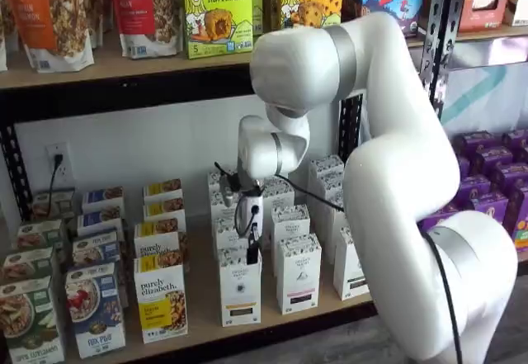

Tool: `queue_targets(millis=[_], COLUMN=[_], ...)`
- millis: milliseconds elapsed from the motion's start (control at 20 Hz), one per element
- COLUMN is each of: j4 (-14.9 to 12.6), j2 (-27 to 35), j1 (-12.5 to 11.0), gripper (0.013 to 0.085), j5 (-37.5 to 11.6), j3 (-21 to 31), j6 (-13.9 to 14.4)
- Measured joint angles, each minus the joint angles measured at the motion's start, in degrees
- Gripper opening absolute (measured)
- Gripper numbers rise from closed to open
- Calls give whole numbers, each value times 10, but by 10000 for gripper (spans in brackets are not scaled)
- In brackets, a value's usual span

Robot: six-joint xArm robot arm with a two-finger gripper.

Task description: Pick up the white box with a yellow strip in the middle, on the bottom shelf, the fourth box from the left

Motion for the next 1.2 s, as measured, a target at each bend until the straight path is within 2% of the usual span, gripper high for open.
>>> queue_targets(millis=[350, 650, 1200], j4=[-14, -36, -39], j2=[37, 66, 103], j1=[-8, -12, -12], gripper=[850, 850, 850], j5=[17, 26, 36], j3=[-49, -80, -120], j6=[4, 19, 21])
